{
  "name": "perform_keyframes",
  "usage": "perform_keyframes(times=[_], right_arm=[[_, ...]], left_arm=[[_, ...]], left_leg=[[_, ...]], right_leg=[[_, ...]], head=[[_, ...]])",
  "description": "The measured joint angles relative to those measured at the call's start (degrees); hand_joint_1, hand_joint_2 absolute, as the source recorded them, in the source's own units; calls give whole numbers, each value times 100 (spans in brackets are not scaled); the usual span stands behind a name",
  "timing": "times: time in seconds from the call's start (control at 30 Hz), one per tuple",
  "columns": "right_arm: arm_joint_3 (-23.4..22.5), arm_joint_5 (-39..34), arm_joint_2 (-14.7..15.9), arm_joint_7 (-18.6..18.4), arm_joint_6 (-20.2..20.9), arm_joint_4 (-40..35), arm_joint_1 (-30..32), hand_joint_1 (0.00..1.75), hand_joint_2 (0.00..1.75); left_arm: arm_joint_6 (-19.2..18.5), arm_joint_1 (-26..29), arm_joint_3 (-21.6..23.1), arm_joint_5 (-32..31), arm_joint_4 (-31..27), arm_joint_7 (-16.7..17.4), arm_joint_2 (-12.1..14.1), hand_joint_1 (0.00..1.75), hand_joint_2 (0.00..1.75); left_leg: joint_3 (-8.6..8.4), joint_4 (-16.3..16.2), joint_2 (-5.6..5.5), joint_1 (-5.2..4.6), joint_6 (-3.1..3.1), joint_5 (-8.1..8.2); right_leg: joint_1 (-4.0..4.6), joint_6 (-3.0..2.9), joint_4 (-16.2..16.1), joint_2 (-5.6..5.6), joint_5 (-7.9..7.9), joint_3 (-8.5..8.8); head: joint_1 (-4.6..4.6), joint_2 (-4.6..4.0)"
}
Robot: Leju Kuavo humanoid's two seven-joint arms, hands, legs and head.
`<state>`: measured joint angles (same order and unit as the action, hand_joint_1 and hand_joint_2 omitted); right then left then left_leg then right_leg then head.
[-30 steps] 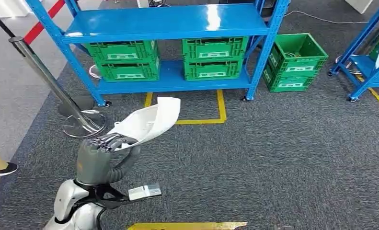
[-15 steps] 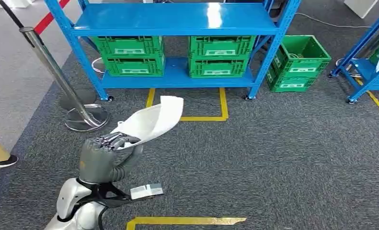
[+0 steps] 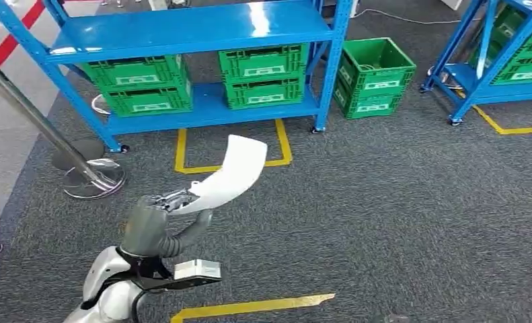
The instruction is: Take the parts from the cabinet and place them on the table.
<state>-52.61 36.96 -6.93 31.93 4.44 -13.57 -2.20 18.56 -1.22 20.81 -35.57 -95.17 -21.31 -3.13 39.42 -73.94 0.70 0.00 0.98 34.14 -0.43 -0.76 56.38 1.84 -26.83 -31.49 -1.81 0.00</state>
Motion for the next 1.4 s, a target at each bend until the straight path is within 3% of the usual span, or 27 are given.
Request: perform_keyframes(times=[0.07,0.1,0.13,0.17,0.2,0.3,0.33,0.37,0.4,0.47,0.5,0.53,0.6,0.63,0.67,0.8,0.83,0.9,0.97,1.0,1.07,1.13,1.17,1.2,1.33,1.37,1.4], right_arm=[[0,20,0,-4,-9,0,5,0,0],[0,24,-2,-4,-13,0,4,0,0],[0,31,-2,-4,-13,0,-1,0,0],[0,59,-2,-4,-13,0,-4,0,0],[0,83,-5,-4,-13,0,-25,0,0],[-15,121,-2,-2,-13,0,-36,0,0],[-22,125,9,-4,-13,0,-25,0,0],[-24,129,9,-2,-16,0,-18,0,0],[-24,144,9,-4,-16,0,-30,0,0],[-24,171,9,-4,-16,0,-58,0,0],[-26,182,9,-4,-16,0,-57,0,0],[-26,190,9,-7,-16,0,-47,0,0],[-39,190,9,-9,-18,0,-30,0,0],[-53,193,11,-9,-18,0,-33,0,0],[-57,193,20,-9,-18,0,-49,0,0],[-68,199,26,-7,-16,0,-38,0,0],[-72,197,24,-7,-18,0,-29,0,0],[-74,197,26,-7,-20,0,-37,0,0],[-77,199,24,-7,-16,2,-52,0,0],[-77,199,24,-9,-16,2,-44,0,0],[-79,197,24,-9,-18,2,-30,0,0],[-83,199,24,-9,-16,2,-33,0,0],[-83,199,24,-9,-16,2,-38,0,0],[-85,199,24,-9,-16,2,-52,0,0],[-103,199,24,-11,-16,2,-8,0,0],[-109,199,26,-11,-16,2,12,0,0],[-111,201,26,-11,-16,2,7,0,0]], left_arm=[[-84,2,0,79,0,-42,44,175,175],[-105,0,0,88,0,-57,57,175,175],[-114,-5,0,92,0,-66,59,175,175],[-132,-7,0,90,0,-81,72,175,175],[-151,-2,0,79,0,-94,77,175,175],[-165,10,-4,64,0,-127,107,175,175],[-167,-2,-4,59,0,-136,109,175,175],[-178,-8,-4,53,-2,-136,107,175,175],[-182,-1,-4,53,-2,-136,107,175,175],[-243,47,-13,61,-2,-125,127,175,175],[-256,67,-11,70,0,-125,134,175,175],[-265,74,-11,77,0,-125,134,175,175],[-267,71,-13,79,-2,-120,133,175,175],[-267,70,-13,79,-2,-120,133,175,175],[-267,70,-13,79,-2,-120,131,175,175],[-269,68,-11,81,-2,-118,138,175,175],[-269,60,-13,81,-9,-118,138,175,175],[-267,57,-11,86,-22,-116,144,175,175],[-267,86,-11,88,-22,-112,153,175,175],[-269,96,-11,88,-22,-112,160,175,175],[-269,98,-11,88,-22,-112,171,175,175],[-267,96,-11,88,-22,-112,177,175,175],[-267,95,-11,88,-22,-112,179,175,175],[-269,96,-11,88,-22,-112,179,175,175],[-269,85,-11,92,-28,-107,175,175,175],[-269,69,-11,92,-28,-107,166,175,175],[-272,72,-11,94,-31,-107,155,175,175]], left_leg=[[-348,627,-36,3,-38,-422],[-645,1177,-149,3,-75,-689],[-832,1556,-349,7,-113,-783],[-878,1644,-669,57,-141,-668],[-859,1703,-748,40,-142,-732],[-839,1724,-572,0,-153,-728],[-854,1810,-468,57,-202,-782],[-851,1820,-394,57,-227,-800],[-833,1818,-308,51,-252,-808],[-799,1814,-100,15,-260,-814],[-784,1810,-7,0,-267,-819],[-781,1810,75,-18,-269,-820],[-784,1810,211,-58,-271,-822],[-791,1810,268,-74,-271,-822],[-799,1809,332,-80,-268,-822],[-797,1801,537,-117,-183,-837],[-787,1785,561,-129,-147,-801],[-630,1332,103,-67,-57,-423],[-237,384,-27,-19,-7,55],[-52,-26,-31,-13,12,187],[-99,54,-31,15,31,-23],[-563,987,-100,60,33,-573],[-811,1507,-331,98,32,-766],[-868,1624,-470,109,23,-666],[-837,1687,-310,76,-100,-690],[-849,1742,-213,103,-155,-727],[-840,1746,-165,100,-187,-728]], right_leg=[[0,23,26,141,15,-27],[0,34,36,218,21,-26],[-4,48,37,266,29,-25],[-41,90,14,312,60,-57],[-32,136,68,362,71,-123],[-95,261,17,567,149,-214],[-88,286,39,517,135,-260],[-46,307,194,195,-7,-334],[-47,328,571,-5,-256,-513],[-51,348,1556,-144,-706,-953],[-49,351,1839,-157,-784,-1073],[-46,338,1816,-167,-723,-1030],[-23,269,1084,-222,-348,-570],[9,211,488,-327,-142,-209],[86,131,24,-628,-143,52],[105,49,-16,-425,-74,-11],[47,10,-86,-368,-16,95],[30,-32,-102,-273,44,52],[31,-48,-96,-153,65,17],[32,-39,-84,-81,72,-2],[27,-30,-49,53,77,-24],[20,-7,9,212,62,-32],[15,17,43,286,49,-49],[49,57,93,342,41,-92],[-12,216,71,533,114,-272],[-12,227,165,327,42,-302],[6,252,404,42,-147,-434]], head=[[0,0],[4,2],[2,0],[-7,0],[-5,0],[28,0],[31,0],[-4,0],[-53,0],[-61,0],[-66,0],[-61,0],[-63,0],[-61,0],[-59,0],[-55,0],[-59,2],[-13,0],[-13,0],[-17,0],[-13,0],[-13,0],[-11,0],[-15,0],[-20,0],[-11,0],[-76,0]])
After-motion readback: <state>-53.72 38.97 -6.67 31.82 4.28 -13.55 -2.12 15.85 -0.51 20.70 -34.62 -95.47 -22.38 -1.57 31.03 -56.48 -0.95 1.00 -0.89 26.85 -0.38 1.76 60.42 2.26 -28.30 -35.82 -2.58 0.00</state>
